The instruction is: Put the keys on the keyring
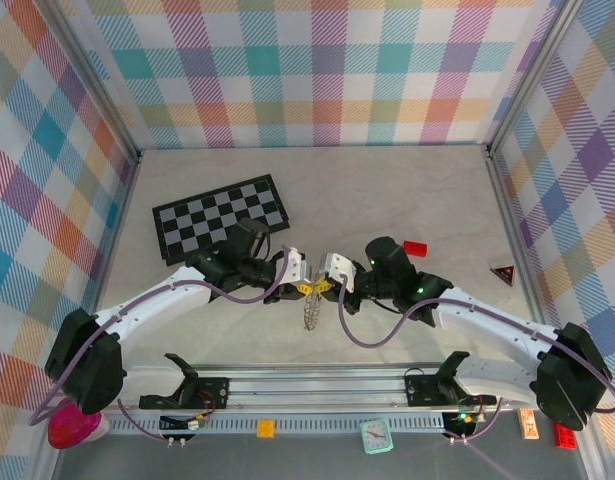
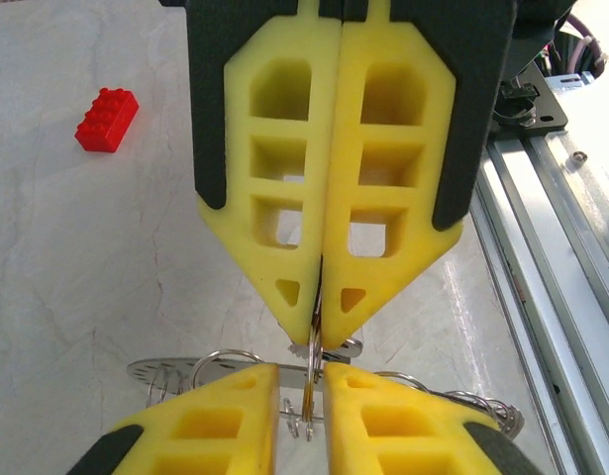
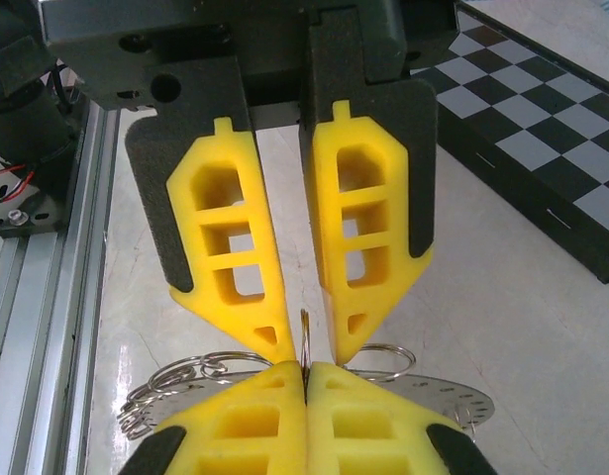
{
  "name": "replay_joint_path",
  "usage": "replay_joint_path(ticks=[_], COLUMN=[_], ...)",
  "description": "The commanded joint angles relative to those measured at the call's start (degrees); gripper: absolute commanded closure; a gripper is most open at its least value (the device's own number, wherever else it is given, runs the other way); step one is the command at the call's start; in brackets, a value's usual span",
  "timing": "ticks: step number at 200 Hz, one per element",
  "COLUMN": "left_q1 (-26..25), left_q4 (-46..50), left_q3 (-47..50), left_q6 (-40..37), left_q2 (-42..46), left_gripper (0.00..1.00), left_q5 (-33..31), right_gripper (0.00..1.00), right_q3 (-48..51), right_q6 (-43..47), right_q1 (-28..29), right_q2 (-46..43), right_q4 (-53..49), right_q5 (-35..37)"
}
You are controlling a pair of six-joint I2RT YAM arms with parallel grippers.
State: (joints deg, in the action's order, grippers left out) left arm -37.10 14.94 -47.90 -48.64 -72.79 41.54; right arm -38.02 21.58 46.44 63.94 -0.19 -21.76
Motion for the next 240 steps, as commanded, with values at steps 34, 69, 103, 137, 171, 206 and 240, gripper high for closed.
replay_joint_path(ticks=[34,69,103,137,171,206,240], left_q1=[-0.6,-0.6,-0.6,-0.6,-0.6,-0.6,-0.7], left_q4=[2.6,1.5,-2.4,-11.0,-17.3,-19.9,-19.5], left_q3=[-2.5,-3.0,-1.5,3.3,6.1,6.9,6.9], left_q6=[-0.9,0.4,2.8,9.4,15.3,17.3,17.0], left_q2=[0.5,0.4,1.5,3.5,4.3,4.2,4.0], left_gripper=[0.82,0.97,1.00,1.00,1.00,1.00,1.00], left_q5=[1.9,2.6,2.5,1.7,2.0,2.5,2.8], right_gripper=[1.00,1.00,0.87,0.59,0.51,0.52,0.54], right_q3=[-3.7,-4.3,-1.5,2.9,7.4,7.6,6.7], right_q6=[1.9,1.3,-0.9,-3.7,-4.9,-5.6,-6.0], right_q1=[-0.1,-0.1,-0.2,-0.5,-0.6,-0.6,-0.6], right_q2=[0.9,1.7,-0.9,-5.8,-10.7,-10.4,-7.6], right_q4=[-1.9,-2.0,1.8,4.5,5.7,5.0,7.4], right_q5=[-0.9,-2.2,-0.4,3.4,8.2,5.4,6.3])
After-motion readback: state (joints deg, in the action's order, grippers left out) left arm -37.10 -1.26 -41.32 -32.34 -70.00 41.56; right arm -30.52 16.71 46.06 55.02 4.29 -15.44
